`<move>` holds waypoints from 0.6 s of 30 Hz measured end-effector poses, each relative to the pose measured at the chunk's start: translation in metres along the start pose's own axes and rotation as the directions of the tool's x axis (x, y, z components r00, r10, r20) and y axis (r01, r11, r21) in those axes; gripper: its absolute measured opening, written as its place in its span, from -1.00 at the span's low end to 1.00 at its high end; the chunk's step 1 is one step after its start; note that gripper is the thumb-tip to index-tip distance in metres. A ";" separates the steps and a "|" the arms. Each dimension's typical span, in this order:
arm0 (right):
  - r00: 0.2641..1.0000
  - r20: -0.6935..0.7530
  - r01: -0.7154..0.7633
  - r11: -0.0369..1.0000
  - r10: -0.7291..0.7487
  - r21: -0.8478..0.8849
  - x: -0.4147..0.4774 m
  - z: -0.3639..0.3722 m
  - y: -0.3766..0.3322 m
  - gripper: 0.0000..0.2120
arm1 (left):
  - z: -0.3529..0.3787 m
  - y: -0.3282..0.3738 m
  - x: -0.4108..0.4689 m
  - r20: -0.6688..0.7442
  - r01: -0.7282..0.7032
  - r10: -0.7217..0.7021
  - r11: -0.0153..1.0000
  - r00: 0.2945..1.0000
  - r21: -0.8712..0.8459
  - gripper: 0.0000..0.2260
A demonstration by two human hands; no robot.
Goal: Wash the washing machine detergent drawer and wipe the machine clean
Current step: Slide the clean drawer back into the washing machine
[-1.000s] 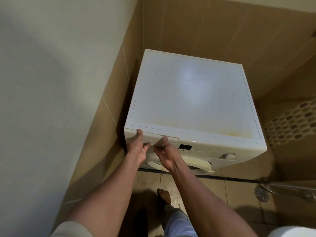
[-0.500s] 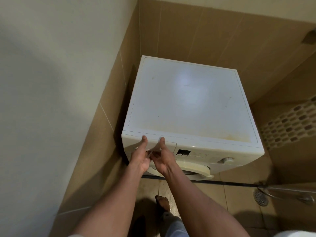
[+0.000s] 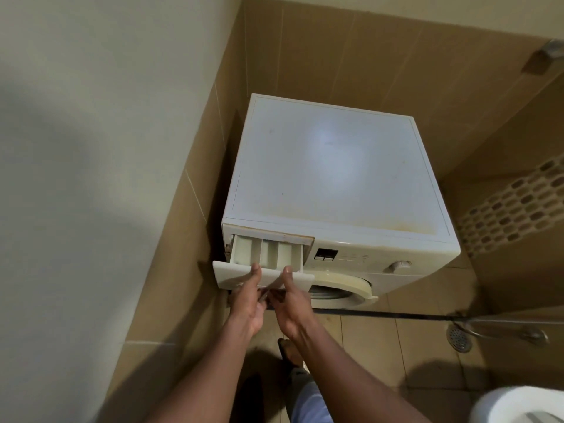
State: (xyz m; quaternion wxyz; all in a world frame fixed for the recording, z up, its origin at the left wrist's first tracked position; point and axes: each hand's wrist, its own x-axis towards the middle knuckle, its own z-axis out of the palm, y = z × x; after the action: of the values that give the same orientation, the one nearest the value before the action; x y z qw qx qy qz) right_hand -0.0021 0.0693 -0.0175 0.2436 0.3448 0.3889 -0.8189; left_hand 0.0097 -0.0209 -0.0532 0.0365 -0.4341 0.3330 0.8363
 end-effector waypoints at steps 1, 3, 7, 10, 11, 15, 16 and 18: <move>1.000 0.002 0.005 1.000 -0.005 0.004 -0.005 -0.005 0.005 -0.55 | -0.005 -0.004 -0.005 -0.003 -0.004 0.004 1.000 1.000 -0.001 -0.50; 1.000 0.012 0.006 1.000 -0.006 0.003 -0.017 -0.013 0.015 -0.57 | -0.016 -0.012 -0.014 -0.009 -0.017 0.017 1.000 1.000 -0.001 -0.47; 0.999 0.031 0.030 1.000 -0.030 -0.008 -0.032 -0.026 0.029 -0.57 | -0.033 -0.024 -0.027 -0.008 0.007 -0.007 1.000 1.000 0.005 -0.57; 0.999 0.014 0.043 0.999 -0.043 0.015 -0.031 -0.028 0.032 -0.52 | -0.034 -0.025 -0.029 -0.010 -0.003 0.003 1.000 1.000 0.013 -0.57; 0.999 0.007 0.041 0.999 -0.041 0.010 -0.031 -0.027 0.031 -0.51 | -0.033 -0.025 -0.029 -0.011 -0.009 0.009 1.000 1.000 0.018 -0.58; 1.000 -0.020 0.017 1.000 -0.016 0.012 -0.026 -0.023 0.028 -0.47 | -0.029 -0.021 -0.025 -0.012 -0.017 0.018 1.000 1.000 0.008 -0.59; 1.000 -0.026 0.015 1.000 -0.014 0.019 -0.022 -0.020 0.026 -0.46 | -0.026 -0.018 -0.022 -0.010 -0.021 0.021 1.000 1.000 0.003 -0.58; 0.999 -0.038 0.015 1.000 -0.014 0.020 -0.012 -0.012 0.018 -0.47 | -0.016 -0.010 -0.015 -0.008 -0.023 0.023 1.000 1.000 -0.011 -0.57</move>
State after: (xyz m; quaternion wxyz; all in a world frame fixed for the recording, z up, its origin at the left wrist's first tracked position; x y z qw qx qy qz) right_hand 0.0224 0.0701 -0.0227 0.2268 0.3599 0.3874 -0.8179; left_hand 0.0340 -0.0195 -0.0536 0.0228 -0.4338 0.3334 0.8367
